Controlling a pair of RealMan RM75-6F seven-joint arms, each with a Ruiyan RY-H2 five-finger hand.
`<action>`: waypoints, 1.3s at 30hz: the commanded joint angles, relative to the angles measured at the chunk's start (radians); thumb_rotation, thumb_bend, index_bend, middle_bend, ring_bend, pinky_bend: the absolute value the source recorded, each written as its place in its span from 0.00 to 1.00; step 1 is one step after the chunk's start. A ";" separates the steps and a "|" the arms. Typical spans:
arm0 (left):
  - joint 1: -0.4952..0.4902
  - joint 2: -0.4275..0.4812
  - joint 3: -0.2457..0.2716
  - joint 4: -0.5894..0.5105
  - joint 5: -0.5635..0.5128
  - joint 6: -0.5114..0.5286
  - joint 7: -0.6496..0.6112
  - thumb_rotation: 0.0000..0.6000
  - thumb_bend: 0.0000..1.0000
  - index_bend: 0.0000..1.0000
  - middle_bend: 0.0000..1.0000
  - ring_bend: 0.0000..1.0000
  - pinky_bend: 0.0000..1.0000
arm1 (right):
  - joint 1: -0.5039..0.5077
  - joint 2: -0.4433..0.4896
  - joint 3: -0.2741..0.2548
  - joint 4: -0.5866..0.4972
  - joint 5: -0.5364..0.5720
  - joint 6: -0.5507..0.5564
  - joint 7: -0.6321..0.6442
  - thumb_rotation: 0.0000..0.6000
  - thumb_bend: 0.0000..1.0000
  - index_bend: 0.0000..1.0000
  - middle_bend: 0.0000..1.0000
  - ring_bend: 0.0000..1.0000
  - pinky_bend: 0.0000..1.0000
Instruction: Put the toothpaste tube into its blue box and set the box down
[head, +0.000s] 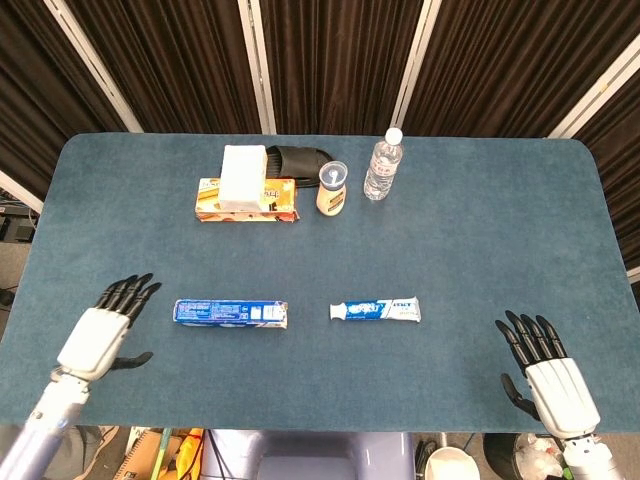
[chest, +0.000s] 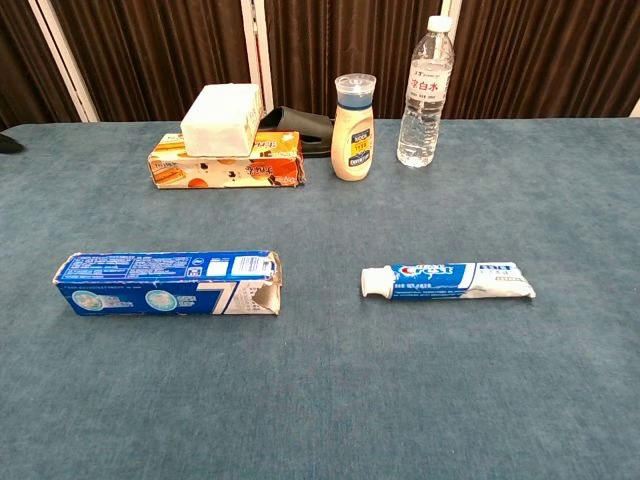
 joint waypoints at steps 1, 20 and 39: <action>-0.098 -0.057 -0.069 -0.092 -0.178 -0.132 0.201 1.00 0.09 0.04 0.05 0.09 0.20 | 0.000 0.002 0.000 -0.002 0.001 0.002 0.005 1.00 0.43 0.00 0.00 0.00 0.00; -0.248 -0.302 -0.125 -0.053 -0.550 -0.136 0.555 1.00 0.15 0.12 0.17 0.18 0.28 | 0.001 0.009 0.001 -0.012 0.010 -0.002 0.034 1.00 0.43 0.00 0.00 0.00 0.00; -0.321 -0.408 -0.112 0.021 -0.654 -0.079 0.651 1.00 0.28 0.18 0.26 0.26 0.36 | 0.002 0.014 -0.001 -0.022 0.020 -0.012 0.041 1.00 0.43 0.00 0.00 0.00 0.00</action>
